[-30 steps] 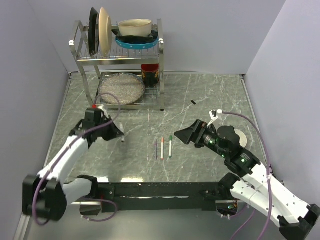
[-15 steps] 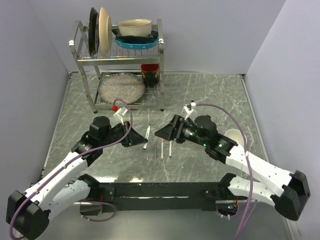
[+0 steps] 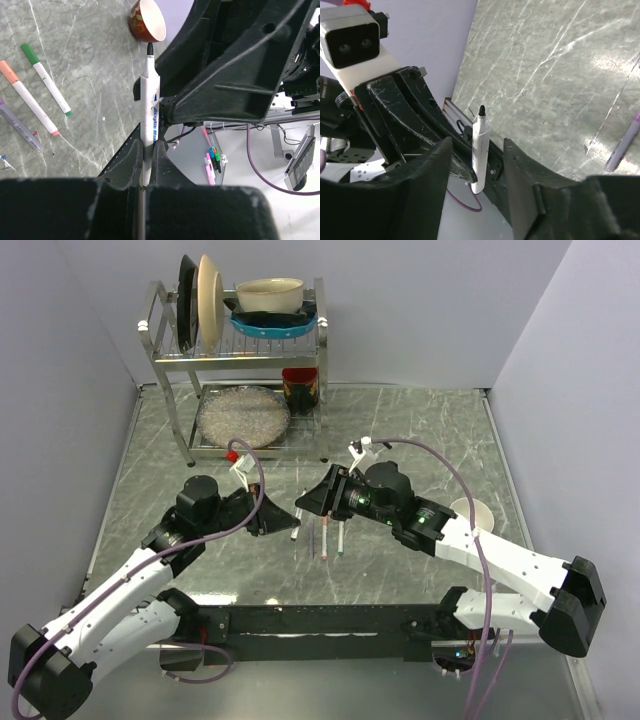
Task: Insert the pens into the pen caps
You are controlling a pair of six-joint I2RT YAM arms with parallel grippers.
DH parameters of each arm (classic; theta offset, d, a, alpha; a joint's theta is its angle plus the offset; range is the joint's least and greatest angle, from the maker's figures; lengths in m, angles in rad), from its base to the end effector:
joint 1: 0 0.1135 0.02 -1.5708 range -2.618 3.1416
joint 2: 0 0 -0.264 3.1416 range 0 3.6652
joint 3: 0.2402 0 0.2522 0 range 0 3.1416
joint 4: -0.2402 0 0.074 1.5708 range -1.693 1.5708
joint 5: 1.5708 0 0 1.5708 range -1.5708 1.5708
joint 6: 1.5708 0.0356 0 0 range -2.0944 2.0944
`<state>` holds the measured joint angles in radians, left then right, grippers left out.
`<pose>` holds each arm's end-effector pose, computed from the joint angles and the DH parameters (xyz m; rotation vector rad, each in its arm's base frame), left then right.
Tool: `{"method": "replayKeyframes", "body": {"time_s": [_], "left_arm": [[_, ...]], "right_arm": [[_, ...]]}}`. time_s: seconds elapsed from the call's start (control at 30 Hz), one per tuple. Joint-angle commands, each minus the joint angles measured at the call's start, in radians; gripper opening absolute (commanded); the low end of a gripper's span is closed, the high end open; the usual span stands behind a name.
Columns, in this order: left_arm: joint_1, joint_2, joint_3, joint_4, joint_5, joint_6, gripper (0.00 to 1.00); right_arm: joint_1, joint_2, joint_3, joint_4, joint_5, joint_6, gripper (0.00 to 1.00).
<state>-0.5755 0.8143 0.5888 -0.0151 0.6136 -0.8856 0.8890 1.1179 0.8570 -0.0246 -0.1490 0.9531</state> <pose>0.1492 -0.1212 0.2846 0.1832 2.0647 -1.5275 0.1606 0.2063 0.3149 -0.0501 2.1069 1.3494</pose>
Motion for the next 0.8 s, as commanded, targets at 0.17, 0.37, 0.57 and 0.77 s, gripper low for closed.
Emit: {"method": "replayKeyframes", "body": {"time_s": [0.17,0.37,0.57,0.77], "left_arm": [[-0.006,-0.01,0.023,0.087,0.058,-0.021,0.02],[-0.006,-0.018,0.025,0.08,0.058,-0.026,0.2],[-0.006,-0.006,0.013,0.099,0.078,-0.038,0.44],[-0.006,0.003,0.009,0.125,0.093,-0.047,0.46]], "right_arm": [[0.014,0.016,0.057,0.068,-0.014,-0.022,0.22],[0.016,-0.006,0.036,0.124,-0.04,-0.04,0.0],[0.014,-0.029,0.024,0.161,-0.05,-0.037,0.0],[0.014,-0.032,0.002,0.216,-0.101,-0.039,0.0]]}}
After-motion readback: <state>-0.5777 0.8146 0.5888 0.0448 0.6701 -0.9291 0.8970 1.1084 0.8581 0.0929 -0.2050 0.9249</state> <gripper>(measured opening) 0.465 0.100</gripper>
